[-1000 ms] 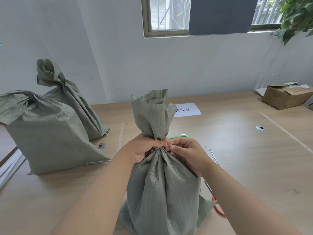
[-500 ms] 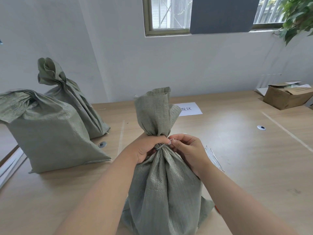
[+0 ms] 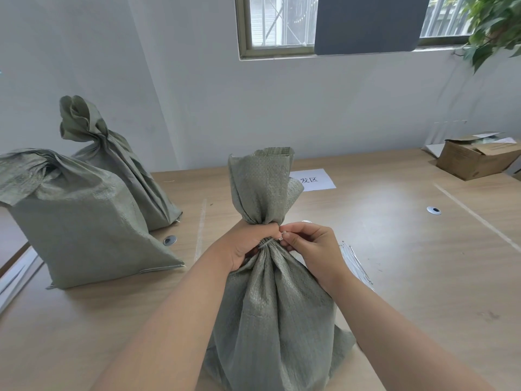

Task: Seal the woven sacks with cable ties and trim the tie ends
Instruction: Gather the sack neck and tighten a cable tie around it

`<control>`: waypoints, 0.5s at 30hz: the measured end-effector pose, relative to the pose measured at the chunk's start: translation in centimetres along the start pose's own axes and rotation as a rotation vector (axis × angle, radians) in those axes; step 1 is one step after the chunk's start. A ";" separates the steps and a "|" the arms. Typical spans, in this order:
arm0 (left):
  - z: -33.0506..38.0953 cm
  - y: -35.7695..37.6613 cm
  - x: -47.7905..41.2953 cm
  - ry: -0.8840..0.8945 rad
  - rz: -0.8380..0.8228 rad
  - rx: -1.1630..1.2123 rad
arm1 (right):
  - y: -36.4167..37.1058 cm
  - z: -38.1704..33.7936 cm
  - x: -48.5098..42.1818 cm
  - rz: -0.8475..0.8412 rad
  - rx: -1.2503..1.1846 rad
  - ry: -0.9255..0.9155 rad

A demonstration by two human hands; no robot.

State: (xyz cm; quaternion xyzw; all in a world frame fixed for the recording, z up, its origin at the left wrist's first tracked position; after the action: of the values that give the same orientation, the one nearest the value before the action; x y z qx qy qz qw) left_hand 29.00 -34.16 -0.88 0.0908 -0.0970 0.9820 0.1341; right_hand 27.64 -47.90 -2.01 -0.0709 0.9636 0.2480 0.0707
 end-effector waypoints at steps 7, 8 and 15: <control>-0.1 0.2 -0.2 -0.015 -0.011 -0.016 | -0.3 0.0 -0.2 -0.003 0.101 -0.056; -0.1 0.1 -0.3 -0.015 -0.011 -0.020 | -0.3 0.0 -0.3 -0.006 0.111 -0.062; -0.1 0.1 -0.4 -0.034 0.003 -0.039 | -0.5 0.0 -0.3 -0.024 0.195 -0.096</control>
State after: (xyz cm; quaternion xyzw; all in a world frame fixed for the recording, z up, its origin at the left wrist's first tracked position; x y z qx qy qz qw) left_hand 29.30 -34.35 -1.13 0.1049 -0.1187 0.9784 0.1328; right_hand 28.04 -48.31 -2.14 -0.0632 0.9777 0.1552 0.1265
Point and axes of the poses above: each hand's wrist, its own x-axis away from the middle knuckle, its own y-axis out of the palm, z = x × y, the point moved 6 cm from there along -x, towards the middle knuckle, and after that the axes turned 15 degrees about -x, right-handed, at the moved point
